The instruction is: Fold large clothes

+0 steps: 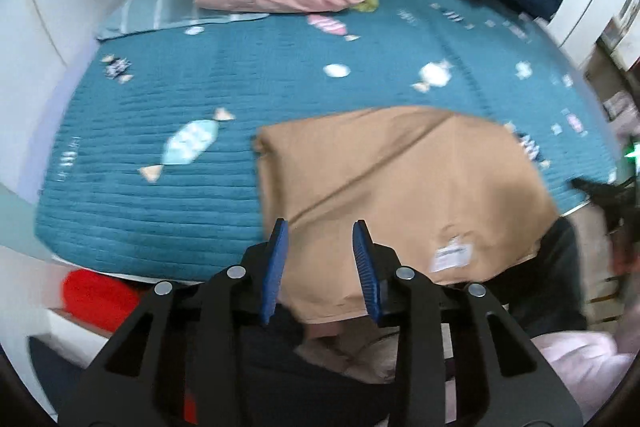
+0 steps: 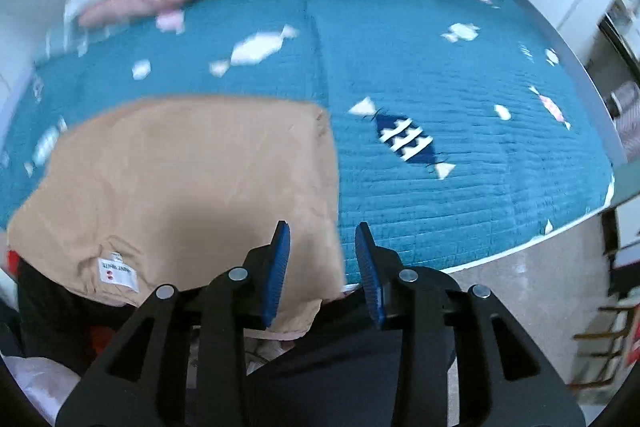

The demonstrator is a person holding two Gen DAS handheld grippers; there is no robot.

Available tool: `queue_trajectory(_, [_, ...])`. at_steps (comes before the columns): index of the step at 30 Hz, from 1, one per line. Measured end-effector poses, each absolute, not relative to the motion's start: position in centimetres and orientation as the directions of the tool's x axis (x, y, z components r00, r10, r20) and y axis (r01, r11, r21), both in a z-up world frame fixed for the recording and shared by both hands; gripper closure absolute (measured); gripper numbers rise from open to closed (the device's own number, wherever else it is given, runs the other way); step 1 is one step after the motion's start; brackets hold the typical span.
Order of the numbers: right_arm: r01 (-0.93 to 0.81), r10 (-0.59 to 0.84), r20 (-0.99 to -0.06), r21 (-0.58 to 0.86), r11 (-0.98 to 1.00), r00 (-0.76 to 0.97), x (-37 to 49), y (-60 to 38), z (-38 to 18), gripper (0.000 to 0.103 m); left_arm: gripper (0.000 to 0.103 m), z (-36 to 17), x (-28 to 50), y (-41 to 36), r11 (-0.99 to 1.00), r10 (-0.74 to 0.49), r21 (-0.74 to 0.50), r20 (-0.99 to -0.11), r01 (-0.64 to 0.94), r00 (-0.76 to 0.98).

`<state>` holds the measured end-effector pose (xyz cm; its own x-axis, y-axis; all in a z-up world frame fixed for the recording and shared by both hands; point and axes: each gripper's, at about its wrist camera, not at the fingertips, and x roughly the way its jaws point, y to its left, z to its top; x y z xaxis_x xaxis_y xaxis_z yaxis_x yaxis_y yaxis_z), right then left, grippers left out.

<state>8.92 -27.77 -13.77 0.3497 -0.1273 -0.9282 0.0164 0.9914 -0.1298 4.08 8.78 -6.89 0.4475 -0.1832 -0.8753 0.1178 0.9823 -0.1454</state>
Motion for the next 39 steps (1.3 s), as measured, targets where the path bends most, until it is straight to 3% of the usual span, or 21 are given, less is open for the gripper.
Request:
queue_trajectory(3, [-0.005,-0.072,-0.964,-0.076,0.997,0.255,10.6,-26.3,-17.7,0.071,0.069,-8.5,4.9,7.5,0.975,-0.210,-0.156,-0.881,0.158,0.425])
queue_trajectory(7, [0.002,-0.114,-0.989,-0.115,0.993,0.098,11.5,-24.8,-23.5,0.071,0.071,-17.0,8.5,6.0,0.982,-0.182,-0.160,-0.946,0.103,0.267])
queue_trajectory(9, [0.005,-0.138,-0.987,-0.138,0.990,0.080,11.1,-24.3,-25.0,0.071,0.073,-21.3,9.7,5.7,0.994,-0.094,-0.081,-0.978,0.076,0.186])
queue_trajectory(11, [0.003,-0.145,-0.986,-0.145,0.989,0.081,10.4,-24.0,-25.2,0.071,0.072,-23.8,10.1,6.1,0.996,-0.079,-0.071,-0.983,0.051,0.164])
queue_trajectory(19, [0.066,-0.075,-0.995,-0.070,0.995,0.071,10.2,-25.5,-23.7,0.071,0.073,-21.7,11.0,6.4,0.997,-0.029,-0.017,-0.984,0.069,0.176])
queue_trajectory(26, [0.086,-0.081,-0.965,-0.061,0.994,0.249,13.1,-27.3,-16.8,0.071,0.074,-14.6,13.0,6.6,0.992,-0.058,-0.013,-0.928,0.123,0.369])
queue_trajectory(33, [0.086,-0.116,-0.964,-0.098,0.991,0.238,19.8,-26.8,-18.0,0.071,0.075,-19.6,20.4,6.5,0.999,0.042,0.040,-0.956,-0.015,0.291])
queue_trajectory(39, [0.069,-0.126,-0.977,-0.115,0.991,0.173,22.8,-25.5,-21.4,0.071,0.076,-22.8,23.0,7.7,0.995,0.026,0.000,-0.964,-0.097,0.266])
